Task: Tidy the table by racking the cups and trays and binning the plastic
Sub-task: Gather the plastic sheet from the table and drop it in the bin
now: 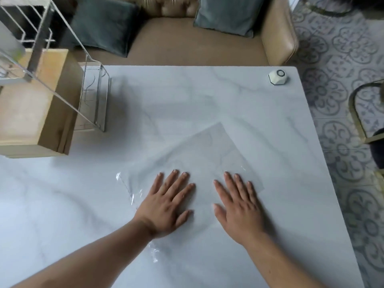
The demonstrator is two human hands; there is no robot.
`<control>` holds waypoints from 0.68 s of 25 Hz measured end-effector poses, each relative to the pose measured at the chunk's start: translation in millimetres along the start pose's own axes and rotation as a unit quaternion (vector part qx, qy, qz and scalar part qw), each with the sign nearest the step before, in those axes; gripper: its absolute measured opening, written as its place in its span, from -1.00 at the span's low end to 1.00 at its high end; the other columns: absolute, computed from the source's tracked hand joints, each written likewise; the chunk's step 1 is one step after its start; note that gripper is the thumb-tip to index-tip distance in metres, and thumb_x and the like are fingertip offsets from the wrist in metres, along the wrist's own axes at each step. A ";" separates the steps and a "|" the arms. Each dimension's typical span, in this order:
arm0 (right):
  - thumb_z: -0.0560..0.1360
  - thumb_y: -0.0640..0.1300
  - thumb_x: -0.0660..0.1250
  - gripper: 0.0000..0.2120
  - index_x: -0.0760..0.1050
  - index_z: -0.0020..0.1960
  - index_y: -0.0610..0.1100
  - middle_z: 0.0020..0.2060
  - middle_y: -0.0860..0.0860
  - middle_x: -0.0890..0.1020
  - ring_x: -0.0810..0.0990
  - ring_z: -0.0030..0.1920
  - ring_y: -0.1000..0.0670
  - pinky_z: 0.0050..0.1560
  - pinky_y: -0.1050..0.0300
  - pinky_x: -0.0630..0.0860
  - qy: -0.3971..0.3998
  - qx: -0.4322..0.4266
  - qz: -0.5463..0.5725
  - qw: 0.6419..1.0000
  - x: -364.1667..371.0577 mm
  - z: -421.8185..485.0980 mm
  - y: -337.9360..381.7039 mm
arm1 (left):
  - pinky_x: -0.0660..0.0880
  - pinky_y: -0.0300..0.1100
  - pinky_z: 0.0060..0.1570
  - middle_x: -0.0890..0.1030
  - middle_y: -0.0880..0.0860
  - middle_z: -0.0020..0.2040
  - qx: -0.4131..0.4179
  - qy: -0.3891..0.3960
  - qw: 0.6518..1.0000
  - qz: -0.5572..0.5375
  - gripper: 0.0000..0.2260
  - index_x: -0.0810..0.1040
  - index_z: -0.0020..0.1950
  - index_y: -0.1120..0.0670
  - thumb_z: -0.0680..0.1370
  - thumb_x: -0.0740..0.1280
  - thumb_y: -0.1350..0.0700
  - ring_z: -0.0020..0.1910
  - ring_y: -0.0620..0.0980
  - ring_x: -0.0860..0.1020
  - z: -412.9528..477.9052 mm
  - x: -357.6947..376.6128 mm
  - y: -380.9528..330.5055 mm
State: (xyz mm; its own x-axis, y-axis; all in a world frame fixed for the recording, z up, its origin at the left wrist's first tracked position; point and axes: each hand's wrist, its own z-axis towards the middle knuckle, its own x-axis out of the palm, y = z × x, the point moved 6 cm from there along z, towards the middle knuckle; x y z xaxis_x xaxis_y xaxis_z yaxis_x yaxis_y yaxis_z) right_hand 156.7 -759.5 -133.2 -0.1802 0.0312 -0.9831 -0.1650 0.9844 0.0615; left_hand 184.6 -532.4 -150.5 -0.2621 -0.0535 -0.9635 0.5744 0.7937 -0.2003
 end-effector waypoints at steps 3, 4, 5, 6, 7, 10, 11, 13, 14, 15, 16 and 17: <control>0.58 0.18 0.24 -0.35 0.26 0.62 0.00 0.63 -0.11 0.21 0.20 0.62 -0.22 0.52 -0.36 0.22 -0.015 0.021 0.000 1.000 -6.7 -0.9 -39.7 | 0.01 0.32 0.61 0.12 0.09 0.74 0.008 -0.003 1.000 0.013 -0.32 0.20 0.71 0.00 0.68 0.11 -0.32 0.71 0.21 0.05 35.8 -3.4 -29.1; 0.57 0.18 0.25 -0.34 0.26 0.62 0.00 0.63 -0.10 0.21 0.20 0.62 -0.22 0.52 -0.36 0.22 -0.020 0.025 0.002 0.999 -6.8 -0.4 -47.3 | 0.01 0.32 0.61 0.12 0.09 0.74 0.011 -0.005 1.000 0.017 -0.32 0.20 0.71 0.00 0.67 0.11 -0.32 0.71 0.22 0.06 42.9 -4.1 -33.6; 0.56 0.19 0.24 -0.33 0.26 0.62 0.01 0.63 -0.10 0.21 0.20 0.62 -0.21 0.52 -0.36 0.22 -0.024 0.027 0.008 0.999 -5.5 1.0 -53.4 | 0.00 0.32 0.61 0.13 0.09 0.74 0.013 -0.009 1.000 0.019 -0.32 0.20 0.71 0.00 0.67 0.12 -0.32 0.71 0.22 0.07 48.8 -4.0 -36.2; 0.55 0.20 0.24 -0.32 0.25 0.62 0.02 0.64 -0.10 0.21 0.19 0.62 -0.20 0.53 -0.36 0.20 -0.030 0.028 0.014 0.999 -4.0 2.1 -56.5 | 0.00 0.32 0.61 0.13 0.09 0.74 0.014 -0.014 1.000 0.021 -0.32 0.20 0.71 0.00 0.67 0.12 -0.31 0.71 0.22 0.07 51.9 -3.7 -36.9; 0.55 0.20 0.24 -0.30 0.23 0.63 0.02 0.64 -0.10 0.20 0.18 0.63 -0.20 0.54 -0.36 0.18 -0.034 0.029 0.018 0.999 -2.2 3.0 -57.9 | -0.01 0.32 0.62 0.12 0.09 0.74 0.017 -0.019 0.999 0.022 -0.32 0.20 0.71 0.00 0.67 0.13 -0.31 0.71 0.22 0.06 53.4 -3.2 -37.1; 0.53 0.19 0.25 -0.28 0.21 0.63 0.04 0.65 -0.09 0.19 0.16 0.63 -0.20 0.55 -0.37 0.15 -0.045 0.026 0.029 0.998 2.9 4.4 -59.2 | -0.01 0.33 0.63 0.12 0.10 0.74 0.025 -0.030 0.999 0.023 -0.32 0.21 0.71 0.01 0.66 0.17 -0.29 0.72 0.22 0.04 55.2 -0.9 -37.3; 0.52 0.19 0.26 -0.28 0.21 0.63 0.04 0.65 -0.09 0.19 0.15 0.63 -0.20 0.55 -0.37 0.14 -0.047 0.024 0.030 0.998 3.7 4.7 -59.1 | 0.01 0.34 0.63 0.11 0.10 0.74 0.026 -0.030 0.999 0.021 -0.31 0.21 0.71 0.01 0.66 0.18 -0.29 0.72 0.22 0.04 55.4 -1.0 -36.7; 0.50 0.18 0.27 -0.27 0.22 0.63 0.04 0.65 -0.09 0.19 0.15 0.64 -0.20 0.55 -0.37 0.13 -0.048 0.021 0.032 0.998 4.4 6.2 -59.9 | 0.03 0.36 0.62 0.11 0.10 0.74 0.028 -0.031 0.999 0.014 -0.31 0.21 0.71 0.02 0.65 0.20 -0.28 0.72 0.23 0.05 56.6 -0.8 -35.7; 0.50 0.18 0.28 -0.26 0.22 0.63 0.04 0.65 -0.09 0.19 0.15 0.64 -0.21 0.55 -0.38 0.13 -0.046 0.023 0.032 0.998 4.8 6.8 -60.4 | 0.05 0.37 0.61 0.11 0.10 0.74 0.029 -0.032 0.999 0.011 -0.31 0.21 0.71 0.02 0.65 0.20 -0.28 0.72 0.23 0.05 56.8 0.0 -35.6; 0.49 0.18 0.28 -0.25 0.22 0.63 0.04 0.65 -0.09 0.19 0.14 0.64 -0.21 0.55 -0.38 0.14 -0.043 0.024 0.031 0.998 5.4 7.2 -60.4 | 0.06 0.38 0.60 0.11 0.10 0.75 0.030 -0.031 0.999 0.009 -0.31 0.21 0.71 0.02 0.66 0.19 -0.28 0.72 0.24 0.05 56.5 1.2 -35.9; 0.49 0.18 0.29 -0.25 0.21 0.63 0.05 0.65 -0.09 0.18 0.14 0.64 -0.21 0.54 -0.39 0.14 -0.039 0.024 0.030 0.998 5.6 6.9 -59.9 | 0.08 0.38 0.59 0.10 0.10 0.75 0.031 -0.031 0.999 0.009 -0.32 0.21 0.71 0.02 0.66 0.18 -0.28 0.72 0.24 0.05 55.9 1.8 -36.6; 0.48 0.19 0.29 -0.24 0.21 0.63 0.05 0.65 -0.09 0.17 0.13 0.64 -0.21 0.54 -0.39 0.15 -0.037 0.023 0.027 0.999 5.1 7.0 -58.7 | 0.09 0.39 0.58 0.09 0.10 0.75 0.032 -0.032 0.999 0.008 -0.32 0.22 0.71 0.02 0.66 0.16 -0.28 0.72 0.24 0.05 55.4 1.7 -36.8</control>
State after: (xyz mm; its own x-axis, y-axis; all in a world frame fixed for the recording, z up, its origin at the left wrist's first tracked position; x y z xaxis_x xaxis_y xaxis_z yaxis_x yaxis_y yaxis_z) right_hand 172.3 -815.9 -143.0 -0.1161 0.0963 -0.9886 -0.1109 0.9878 0.1093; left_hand 206.0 -595.2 -154.6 -0.2034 -0.0828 -0.9756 0.6273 0.7541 -0.1947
